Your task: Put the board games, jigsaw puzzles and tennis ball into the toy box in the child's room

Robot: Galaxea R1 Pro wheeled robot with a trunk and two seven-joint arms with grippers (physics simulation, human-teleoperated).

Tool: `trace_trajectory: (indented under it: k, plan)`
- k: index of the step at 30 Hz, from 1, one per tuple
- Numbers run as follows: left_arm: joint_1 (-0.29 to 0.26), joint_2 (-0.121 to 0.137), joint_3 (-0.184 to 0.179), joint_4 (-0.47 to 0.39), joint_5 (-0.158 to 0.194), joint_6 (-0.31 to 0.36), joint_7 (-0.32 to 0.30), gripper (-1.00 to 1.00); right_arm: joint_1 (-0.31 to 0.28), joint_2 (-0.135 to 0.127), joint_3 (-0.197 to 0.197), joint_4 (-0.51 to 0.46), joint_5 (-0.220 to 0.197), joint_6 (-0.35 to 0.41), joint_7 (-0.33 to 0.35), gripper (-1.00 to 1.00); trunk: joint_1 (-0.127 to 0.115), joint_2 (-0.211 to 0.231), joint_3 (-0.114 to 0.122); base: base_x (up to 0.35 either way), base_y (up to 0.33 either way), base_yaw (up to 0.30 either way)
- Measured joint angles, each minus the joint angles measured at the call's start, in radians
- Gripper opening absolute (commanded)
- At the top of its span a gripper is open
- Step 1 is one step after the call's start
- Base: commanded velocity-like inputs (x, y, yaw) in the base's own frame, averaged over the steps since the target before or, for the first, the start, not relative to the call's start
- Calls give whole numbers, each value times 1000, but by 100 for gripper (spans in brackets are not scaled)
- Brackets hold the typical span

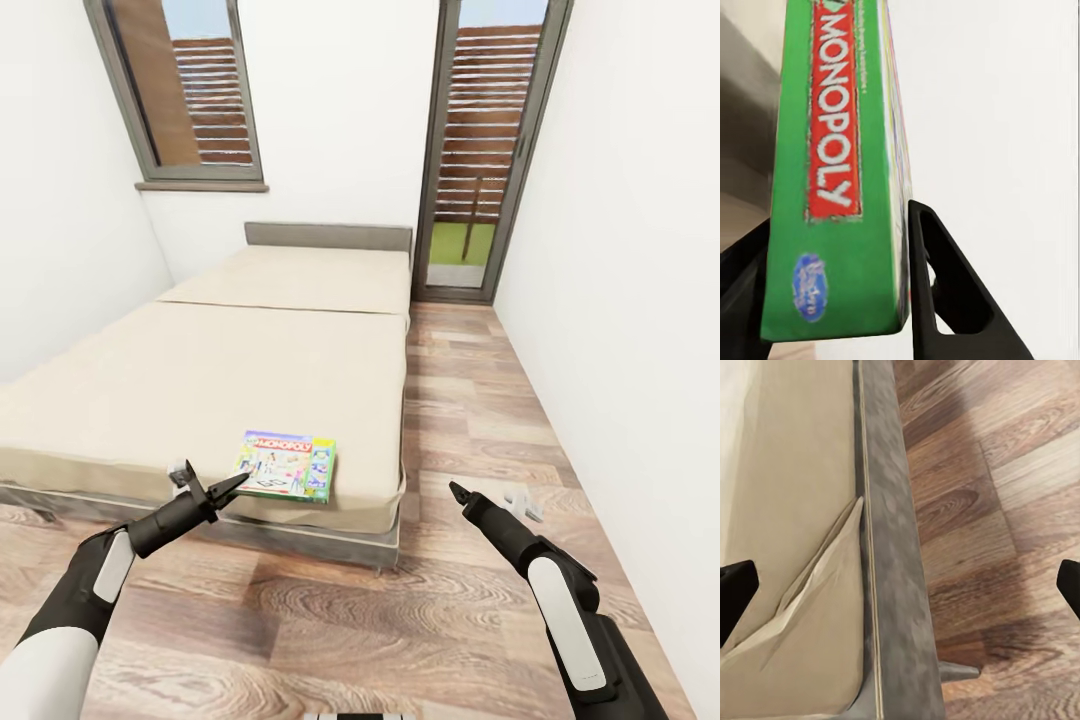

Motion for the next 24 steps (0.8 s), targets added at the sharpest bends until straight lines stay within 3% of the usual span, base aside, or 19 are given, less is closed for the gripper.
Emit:
trace_trajectory:
  k: [10, 18, 24]
  plan:
    - [-2, 7, -4, -30, 1, 45, 0, -100, 0, 0, 0, 0, 0, 0, 0, 100, -5, 2, 39, 0, 0, 0]
    - [-3, 16, -60, -129, 0, 147, 1, -100, 0, 0, 0, 0, 0, 1, 0, 100, -8, 4, 70, 0, 0, 0]
    - [-3, 60, -67, -165, -1, 184, 1, -100, 0, -2, -2, 0, 0, 2, 0, 100, -10, 5, 89, 0, 0, 0]
